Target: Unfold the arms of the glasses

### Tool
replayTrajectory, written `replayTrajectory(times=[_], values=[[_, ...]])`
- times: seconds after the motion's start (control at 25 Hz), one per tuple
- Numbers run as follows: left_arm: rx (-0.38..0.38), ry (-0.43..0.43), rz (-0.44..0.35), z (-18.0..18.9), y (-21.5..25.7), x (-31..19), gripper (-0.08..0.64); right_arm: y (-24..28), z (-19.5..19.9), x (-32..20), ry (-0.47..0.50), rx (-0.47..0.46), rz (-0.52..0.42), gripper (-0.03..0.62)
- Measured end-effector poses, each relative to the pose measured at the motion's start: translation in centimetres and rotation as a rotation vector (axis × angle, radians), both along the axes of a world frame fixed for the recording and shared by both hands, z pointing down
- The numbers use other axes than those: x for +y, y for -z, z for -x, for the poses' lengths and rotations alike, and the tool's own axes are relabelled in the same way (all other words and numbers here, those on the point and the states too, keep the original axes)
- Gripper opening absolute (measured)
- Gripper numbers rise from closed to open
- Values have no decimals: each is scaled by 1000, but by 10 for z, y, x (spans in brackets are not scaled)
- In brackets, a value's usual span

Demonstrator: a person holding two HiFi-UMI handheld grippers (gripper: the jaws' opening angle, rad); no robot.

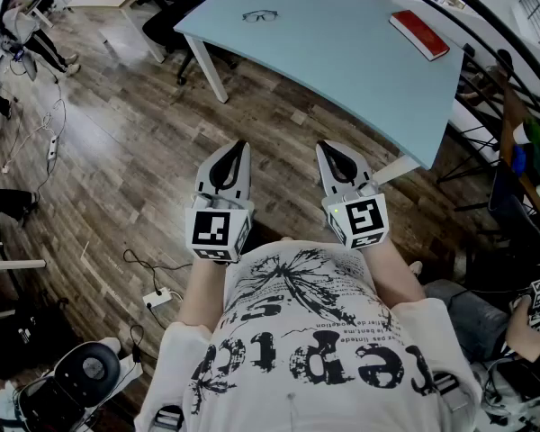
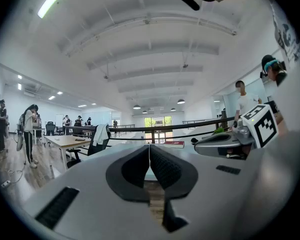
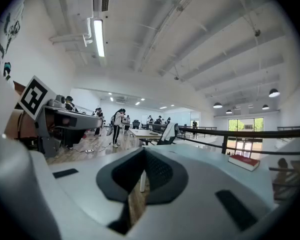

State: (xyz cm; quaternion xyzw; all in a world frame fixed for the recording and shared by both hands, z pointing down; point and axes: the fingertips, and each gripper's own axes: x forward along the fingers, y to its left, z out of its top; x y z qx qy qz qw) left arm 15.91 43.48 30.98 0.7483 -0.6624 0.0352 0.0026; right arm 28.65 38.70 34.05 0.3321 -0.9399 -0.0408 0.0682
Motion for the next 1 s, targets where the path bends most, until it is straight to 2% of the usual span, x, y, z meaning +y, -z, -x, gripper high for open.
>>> replayTrajectory(times=[0.44,0.64,1.0], values=[[2,-10,18,-2,-6,-15,20,-5,0,-14,8,-9,23,8],[-1,-19,34,-1,-14,-20,20,-14,1,-21,-22,-24,64,9],[16,-2,54,41,-27,-52,20,-23,35,-51,-20,-2,56,9]])
